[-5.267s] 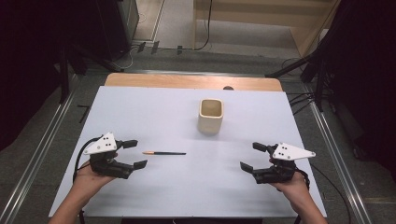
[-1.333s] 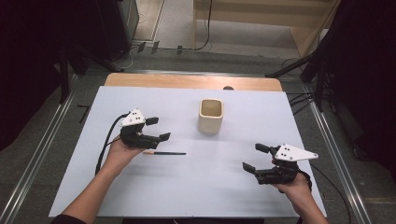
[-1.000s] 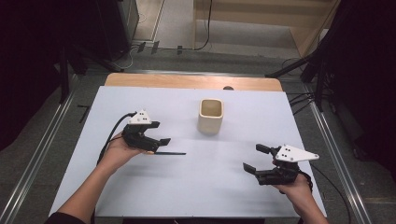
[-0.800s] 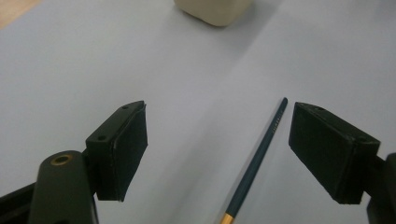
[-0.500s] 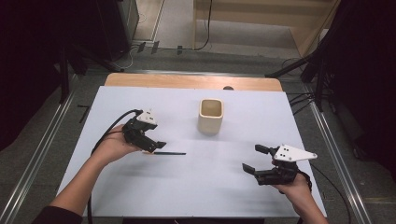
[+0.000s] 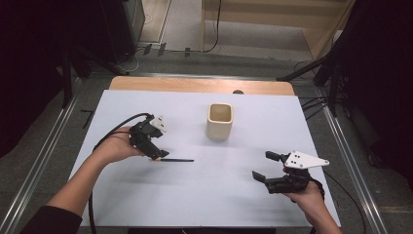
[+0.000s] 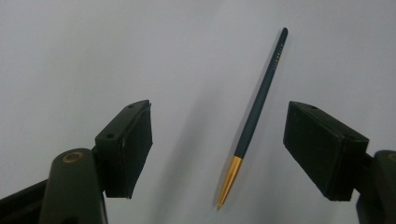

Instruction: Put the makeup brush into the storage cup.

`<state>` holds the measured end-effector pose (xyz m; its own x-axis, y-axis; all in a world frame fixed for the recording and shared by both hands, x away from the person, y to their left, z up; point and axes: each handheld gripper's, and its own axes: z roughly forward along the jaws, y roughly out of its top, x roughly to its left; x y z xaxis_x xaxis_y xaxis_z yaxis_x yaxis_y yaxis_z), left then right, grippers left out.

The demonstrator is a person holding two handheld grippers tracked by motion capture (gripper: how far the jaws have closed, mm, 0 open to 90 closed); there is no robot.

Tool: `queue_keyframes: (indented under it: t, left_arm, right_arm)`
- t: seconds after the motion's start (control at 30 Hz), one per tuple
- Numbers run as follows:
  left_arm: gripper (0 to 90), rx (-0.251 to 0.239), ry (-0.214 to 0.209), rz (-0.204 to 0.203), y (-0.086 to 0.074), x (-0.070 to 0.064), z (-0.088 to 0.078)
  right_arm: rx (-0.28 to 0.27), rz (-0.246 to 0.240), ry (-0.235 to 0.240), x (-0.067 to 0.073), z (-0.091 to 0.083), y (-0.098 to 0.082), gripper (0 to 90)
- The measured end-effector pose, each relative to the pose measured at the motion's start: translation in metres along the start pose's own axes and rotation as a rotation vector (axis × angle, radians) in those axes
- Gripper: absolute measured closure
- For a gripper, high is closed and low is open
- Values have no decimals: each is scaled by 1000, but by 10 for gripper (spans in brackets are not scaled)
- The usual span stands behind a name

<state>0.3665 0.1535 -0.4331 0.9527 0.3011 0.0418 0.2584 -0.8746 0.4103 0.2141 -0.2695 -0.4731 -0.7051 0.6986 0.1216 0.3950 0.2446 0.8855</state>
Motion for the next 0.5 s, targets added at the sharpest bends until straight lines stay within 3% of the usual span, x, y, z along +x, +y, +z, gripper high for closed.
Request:
queue_keyframes:
  t: [0.13,0.27,0.5]
  left_arm:
    - [260,23,-50,22,1,1,3]
    - [263,68,-29,70,4,1,3]
    - [270,133,-29,196,7,-3,2]
  right_arm:
    - [-1,4,3,0,0,0,148]
    - [7,4,4,1,2,0,148]
    - [11,0,3,0,2,0,148]
